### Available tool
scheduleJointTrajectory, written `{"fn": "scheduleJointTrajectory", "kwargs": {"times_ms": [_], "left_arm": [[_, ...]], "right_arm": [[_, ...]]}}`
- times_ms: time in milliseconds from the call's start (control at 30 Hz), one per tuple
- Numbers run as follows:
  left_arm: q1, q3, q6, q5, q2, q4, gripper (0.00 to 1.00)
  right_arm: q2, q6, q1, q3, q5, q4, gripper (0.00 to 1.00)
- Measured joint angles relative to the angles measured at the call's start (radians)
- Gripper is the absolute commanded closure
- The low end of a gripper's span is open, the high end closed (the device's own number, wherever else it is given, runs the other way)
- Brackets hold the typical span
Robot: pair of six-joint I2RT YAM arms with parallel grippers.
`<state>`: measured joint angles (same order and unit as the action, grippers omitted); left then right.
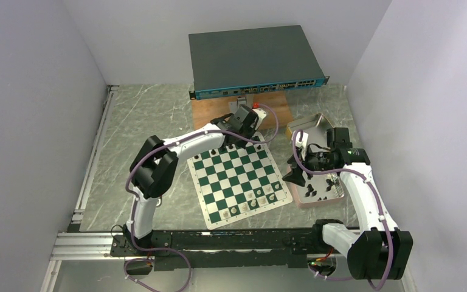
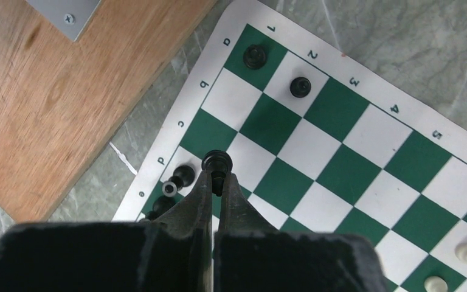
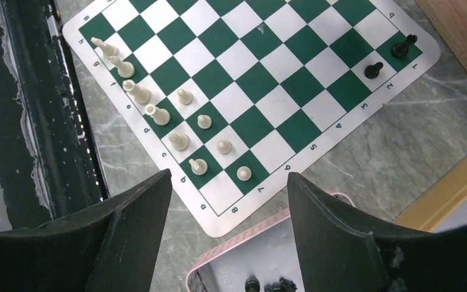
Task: Set up the chess pieces on the board
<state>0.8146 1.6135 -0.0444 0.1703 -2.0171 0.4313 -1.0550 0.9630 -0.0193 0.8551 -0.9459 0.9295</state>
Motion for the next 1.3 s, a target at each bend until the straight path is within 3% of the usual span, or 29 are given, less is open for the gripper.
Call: {"fn": "scheduleJointTrajectory", "kwargs": {"times_ms": [733, 1300], "left_arm": [[-0.05, 0.109, 0.007, -0.04, -0.141, 0.027, 0.97], [-0.056, 0.109, 0.007, -0.049, -0.156, 0.046, 0.91]], "right_arm": [[0.0, -0.006, 0.0, 0.0, 0.003, -0.014, 0.28], [-0.005, -0.006, 0.0, 0.0, 0.004, -0.014, 0.29]]}}
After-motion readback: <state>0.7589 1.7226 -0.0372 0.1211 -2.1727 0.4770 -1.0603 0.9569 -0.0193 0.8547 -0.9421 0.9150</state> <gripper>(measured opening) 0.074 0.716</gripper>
